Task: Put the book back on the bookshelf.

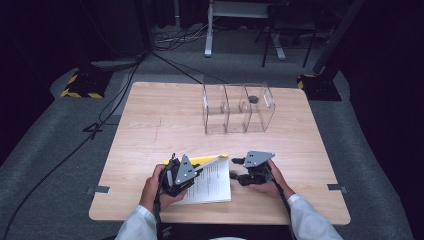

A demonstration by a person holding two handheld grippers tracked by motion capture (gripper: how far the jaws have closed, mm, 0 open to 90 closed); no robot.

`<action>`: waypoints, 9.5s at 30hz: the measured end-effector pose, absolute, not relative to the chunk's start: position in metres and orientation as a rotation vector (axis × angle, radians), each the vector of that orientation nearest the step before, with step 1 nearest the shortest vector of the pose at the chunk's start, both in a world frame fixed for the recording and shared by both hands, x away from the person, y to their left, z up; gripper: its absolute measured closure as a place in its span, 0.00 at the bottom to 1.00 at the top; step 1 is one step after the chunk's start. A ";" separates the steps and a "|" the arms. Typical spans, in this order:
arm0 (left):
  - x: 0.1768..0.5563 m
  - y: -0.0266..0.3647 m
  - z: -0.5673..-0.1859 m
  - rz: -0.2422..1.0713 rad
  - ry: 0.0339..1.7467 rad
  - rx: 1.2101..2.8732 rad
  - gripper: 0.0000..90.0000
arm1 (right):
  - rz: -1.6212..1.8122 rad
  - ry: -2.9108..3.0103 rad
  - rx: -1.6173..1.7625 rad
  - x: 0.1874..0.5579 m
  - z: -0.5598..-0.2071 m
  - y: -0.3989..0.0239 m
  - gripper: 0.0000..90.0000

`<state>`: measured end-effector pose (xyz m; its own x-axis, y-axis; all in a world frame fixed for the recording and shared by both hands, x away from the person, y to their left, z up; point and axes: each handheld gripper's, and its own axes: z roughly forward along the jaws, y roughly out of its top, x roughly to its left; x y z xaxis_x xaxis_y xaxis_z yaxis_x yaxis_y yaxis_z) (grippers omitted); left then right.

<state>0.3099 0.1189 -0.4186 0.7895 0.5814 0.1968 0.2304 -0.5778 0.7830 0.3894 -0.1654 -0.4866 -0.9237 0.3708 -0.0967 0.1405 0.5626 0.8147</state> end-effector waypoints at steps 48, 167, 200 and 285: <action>0.275 0.150 -0.436 0.441 0.615 1.934 0.83 | 1.565 2.277 0.398 0.369 -0.412 -0.135 0.46; 0.343 0.140 -0.451 0.158 0.309 1.985 0.83 | 1.694 2.531 0.095 0.377 -0.438 -0.187 0.73; 0.357 0.114 -0.473 0.123 0.307 2.077 0.77 | 1.642 2.574 0.124 0.362 -0.447 -0.210 0.75; 0.322 0.200 -0.491 0.449 0.939 2.204 0.20 | 1.576 2.114 0.568 0.374 -0.435 -0.267 0.85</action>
